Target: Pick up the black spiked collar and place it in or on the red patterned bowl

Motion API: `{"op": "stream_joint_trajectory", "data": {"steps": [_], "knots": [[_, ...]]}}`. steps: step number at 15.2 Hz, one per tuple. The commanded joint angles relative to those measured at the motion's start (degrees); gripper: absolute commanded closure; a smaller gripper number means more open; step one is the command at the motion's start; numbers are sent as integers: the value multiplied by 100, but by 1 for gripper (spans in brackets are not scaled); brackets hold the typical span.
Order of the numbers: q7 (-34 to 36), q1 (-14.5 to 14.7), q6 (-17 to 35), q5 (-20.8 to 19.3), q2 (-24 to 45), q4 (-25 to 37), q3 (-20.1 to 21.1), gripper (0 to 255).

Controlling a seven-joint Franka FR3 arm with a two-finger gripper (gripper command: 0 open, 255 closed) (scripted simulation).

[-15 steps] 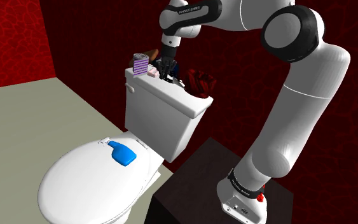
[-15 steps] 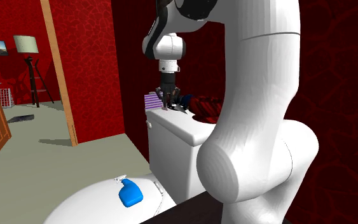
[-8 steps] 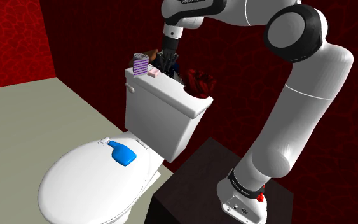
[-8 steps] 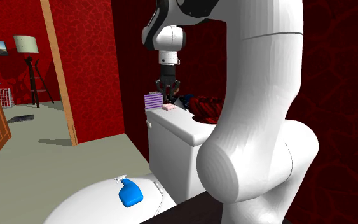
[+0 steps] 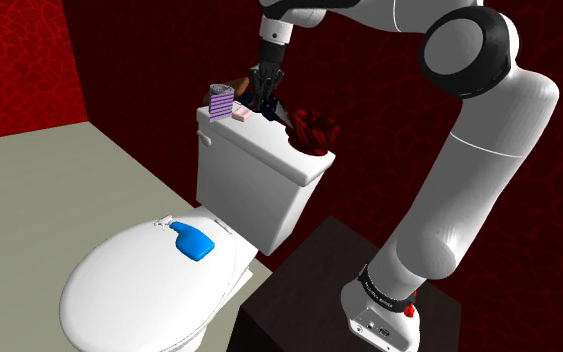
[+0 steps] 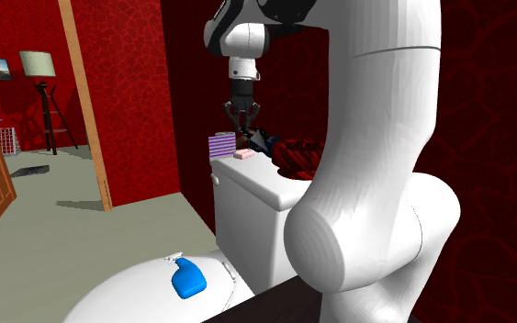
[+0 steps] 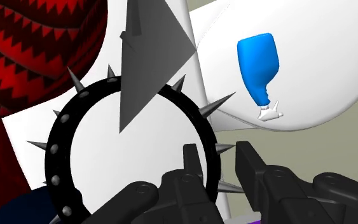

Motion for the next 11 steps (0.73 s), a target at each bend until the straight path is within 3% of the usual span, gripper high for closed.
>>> {"op": "stream_joint_trajectory", "data": {"steps": [1,7,11], "knots": [[8,-5,-164,-1,25,188,-3,255],[22,-16,-609,2,60,668,-8,255],[-310,-186,-504,-116,-583,-86,-167,255]]}}
